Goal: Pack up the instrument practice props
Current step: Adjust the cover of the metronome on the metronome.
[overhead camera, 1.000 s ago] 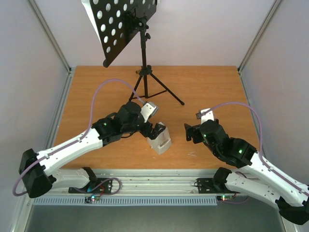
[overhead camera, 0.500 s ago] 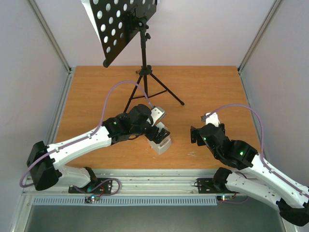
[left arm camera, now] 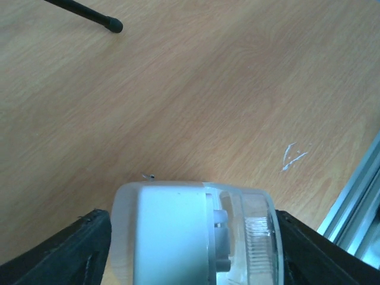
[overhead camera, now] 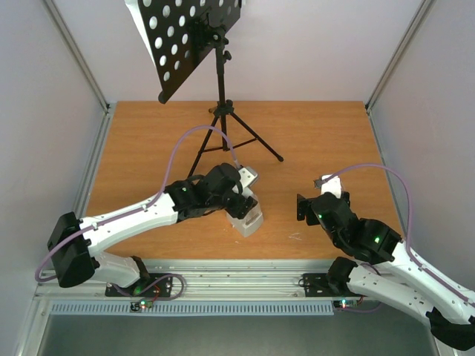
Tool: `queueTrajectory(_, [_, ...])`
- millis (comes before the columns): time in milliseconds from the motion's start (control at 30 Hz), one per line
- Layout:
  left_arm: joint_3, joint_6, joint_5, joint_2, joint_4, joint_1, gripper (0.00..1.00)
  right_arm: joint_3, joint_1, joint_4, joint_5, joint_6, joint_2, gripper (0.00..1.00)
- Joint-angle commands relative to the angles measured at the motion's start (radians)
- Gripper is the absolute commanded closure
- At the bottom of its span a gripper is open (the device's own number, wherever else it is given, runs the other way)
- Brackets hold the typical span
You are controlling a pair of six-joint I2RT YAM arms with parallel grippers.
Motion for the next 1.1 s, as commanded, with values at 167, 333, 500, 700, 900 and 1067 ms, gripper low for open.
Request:
queueTrajectory(167, [0.030, 0.024, -0.048, 0.010, -0.012, -0.011, 0.37, -0.010, -0.004, -0.011, 0.025, 0.015, -0.004, 0.01])
queueTrajectory(333, [0.027, 0.028, -0.047, 0.006, -0.013, -0.012, 0.44, -0.012, -0.004, -0.007, 0.023, 0.012, -0.006, 0.02])
queueTrajectory(500, [0.028, 0.031, -0.048, 0.008, -0.013, -0.013, 0.51, -0.013, -0.004, -0.004, 0.020, 0.009, -0.006, 0.01])
queueTrajectory(700, [0.030, 0.035, -0.052, 0.011, -0.016, -0.015, 0.56, -0.012, -0.004, -0.002, 0.018, 0.007, -0.008, 0.02])
queueTrajectory(900, [0.026, 0.045, -0.069, 0.013, -0.016, -0.022, 0.65, -0.013, -0.004, -0.001, 0.018, 0.005, -0.011, 0.01])
queueTrajectory(1067, [0.024, 0.041, -0.057, 0.014, -0.010, -0.023, 0.44, -0.012, -0.004, 0.002, 0.013, 0.000, -0.016, 0.02])
